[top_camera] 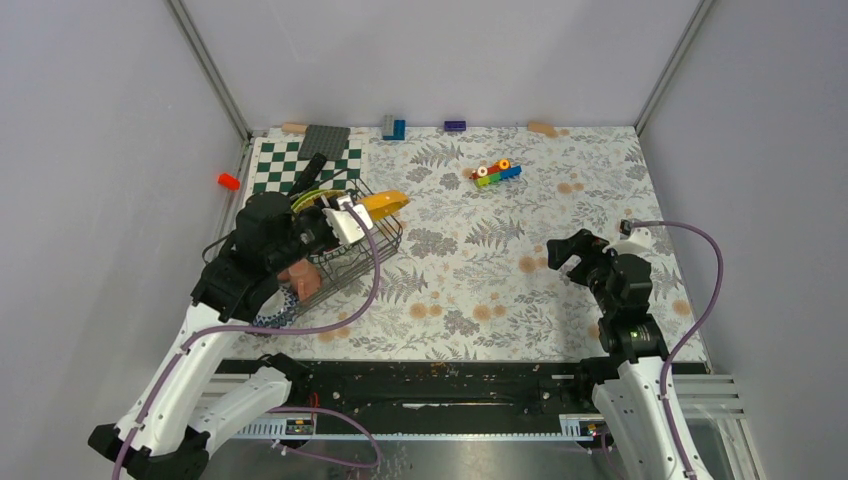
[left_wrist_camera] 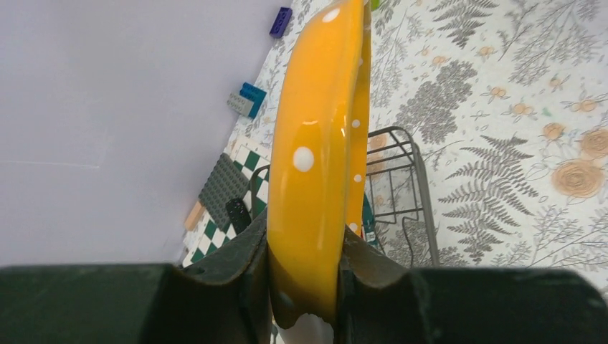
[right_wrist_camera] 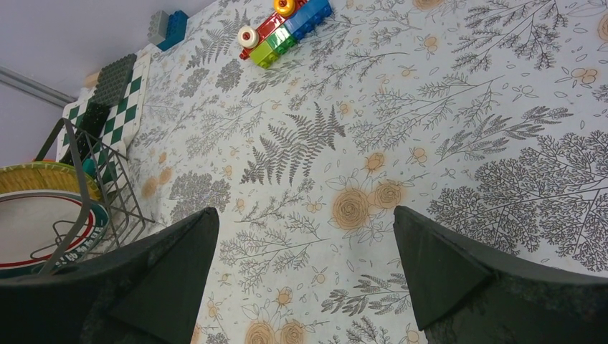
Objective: Unload the mixed dishes from the dish rack
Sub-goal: Pick up the plate from the dish rack.
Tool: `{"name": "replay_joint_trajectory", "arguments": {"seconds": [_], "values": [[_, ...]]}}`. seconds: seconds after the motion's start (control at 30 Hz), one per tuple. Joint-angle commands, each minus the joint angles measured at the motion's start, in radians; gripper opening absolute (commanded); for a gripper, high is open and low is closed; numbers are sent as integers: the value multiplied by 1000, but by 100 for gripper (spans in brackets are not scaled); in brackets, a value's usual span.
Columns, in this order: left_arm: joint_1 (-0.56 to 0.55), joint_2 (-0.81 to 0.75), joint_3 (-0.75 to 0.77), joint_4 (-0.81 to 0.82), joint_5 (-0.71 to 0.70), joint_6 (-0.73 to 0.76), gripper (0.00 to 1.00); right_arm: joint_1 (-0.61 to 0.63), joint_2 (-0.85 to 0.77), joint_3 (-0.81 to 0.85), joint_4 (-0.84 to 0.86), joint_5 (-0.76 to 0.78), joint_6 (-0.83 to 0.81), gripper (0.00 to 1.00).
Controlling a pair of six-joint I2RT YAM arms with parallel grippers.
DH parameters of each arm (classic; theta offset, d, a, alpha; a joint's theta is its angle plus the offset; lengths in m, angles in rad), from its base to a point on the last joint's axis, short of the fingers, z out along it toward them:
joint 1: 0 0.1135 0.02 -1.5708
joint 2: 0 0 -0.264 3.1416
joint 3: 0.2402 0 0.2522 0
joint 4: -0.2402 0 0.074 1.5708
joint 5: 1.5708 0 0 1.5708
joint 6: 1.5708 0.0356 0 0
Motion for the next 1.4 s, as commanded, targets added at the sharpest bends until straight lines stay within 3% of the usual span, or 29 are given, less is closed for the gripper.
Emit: {"name": "replay_joint_trajectory", "arguments": {"seconds": [0.0,0.13,0.27,0.57,0.8,1.03,1.23,1.37], "values": [[-4,-14,110,150,93,-64,0,-2,-18,-18,42,-18,-4,99],[-6,15,134,227,151,-201,0,-2,-19,-23,67,-73,1,99],[-6,45,108,446,176,-424,0,-2,-20,-22,78,-109,7,99],[-6,185,54,1022,6,-1055,0,-2,-47,-44,111,-195,50,99],[-6,329,78,1144,-74,-1498,0,-2,-59,-53,168,-291,91,99],[-17,337,-162,1306,45,-1661,0,-2,-43,-81,259,-390,192,99],[-41,388,-378,1528,239,-1745,0,-2,91,-119,511,-542,365,99],[-54,435,-454,1584,332,-1759,0,-2,210,-131,680,-670,463,99]]}}
